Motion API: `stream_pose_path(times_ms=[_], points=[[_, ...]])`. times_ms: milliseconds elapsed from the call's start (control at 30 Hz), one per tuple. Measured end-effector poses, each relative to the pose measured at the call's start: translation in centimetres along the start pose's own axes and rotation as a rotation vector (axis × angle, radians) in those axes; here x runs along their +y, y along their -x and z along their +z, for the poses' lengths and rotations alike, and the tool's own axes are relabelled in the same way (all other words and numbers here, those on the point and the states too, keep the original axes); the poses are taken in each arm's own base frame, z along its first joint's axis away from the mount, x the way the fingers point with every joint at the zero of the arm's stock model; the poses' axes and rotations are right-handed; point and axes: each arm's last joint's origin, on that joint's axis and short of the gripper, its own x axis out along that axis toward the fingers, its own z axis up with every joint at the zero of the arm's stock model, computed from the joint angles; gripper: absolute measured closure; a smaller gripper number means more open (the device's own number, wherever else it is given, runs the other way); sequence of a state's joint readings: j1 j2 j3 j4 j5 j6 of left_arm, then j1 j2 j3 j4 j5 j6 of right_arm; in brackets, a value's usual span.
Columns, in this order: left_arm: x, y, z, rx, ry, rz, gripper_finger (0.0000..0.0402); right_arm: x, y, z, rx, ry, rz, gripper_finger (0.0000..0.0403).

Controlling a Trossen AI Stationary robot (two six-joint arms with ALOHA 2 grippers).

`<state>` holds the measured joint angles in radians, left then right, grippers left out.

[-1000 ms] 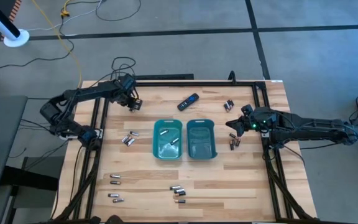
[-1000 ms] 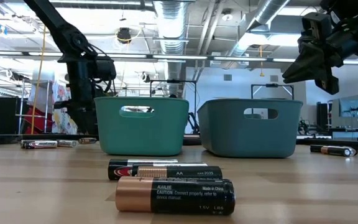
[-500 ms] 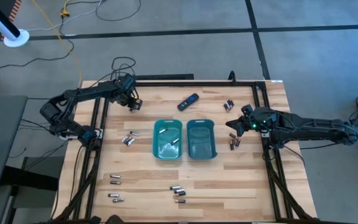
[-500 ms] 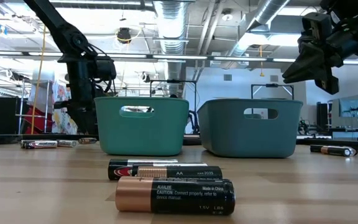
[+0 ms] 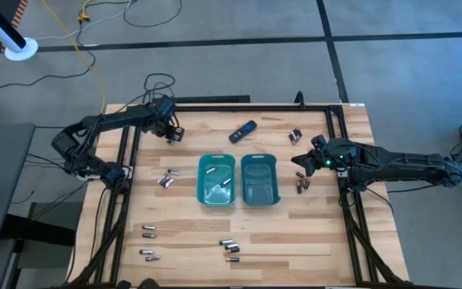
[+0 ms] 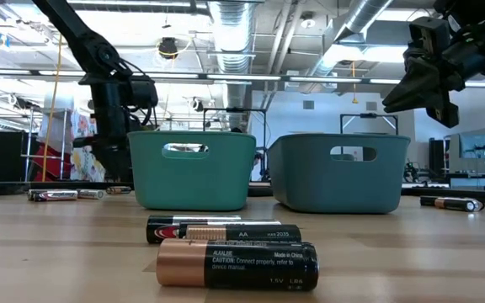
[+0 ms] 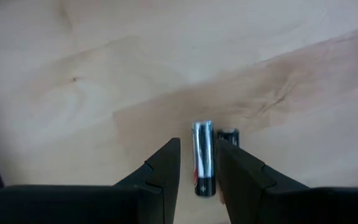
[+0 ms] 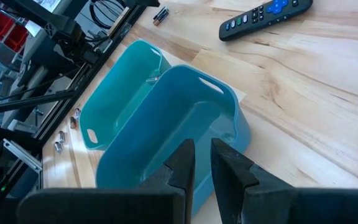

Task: Sort batteries
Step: Put the silver and black battery into the green bin

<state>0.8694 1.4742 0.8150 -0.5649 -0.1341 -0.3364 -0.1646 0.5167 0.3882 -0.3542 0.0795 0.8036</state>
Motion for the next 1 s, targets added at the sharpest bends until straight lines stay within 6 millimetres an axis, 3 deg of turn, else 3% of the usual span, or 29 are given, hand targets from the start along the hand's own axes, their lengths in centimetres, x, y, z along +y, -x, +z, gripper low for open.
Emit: stream_pose_path(times_ms=[1000], points=[[0.31, -0.05, -0.29, 0.042, 0.043, 0.001, 0.0306, 0.00, 0.00, 0.00, 0.000, 0.045, 0.000, 0.0332]])
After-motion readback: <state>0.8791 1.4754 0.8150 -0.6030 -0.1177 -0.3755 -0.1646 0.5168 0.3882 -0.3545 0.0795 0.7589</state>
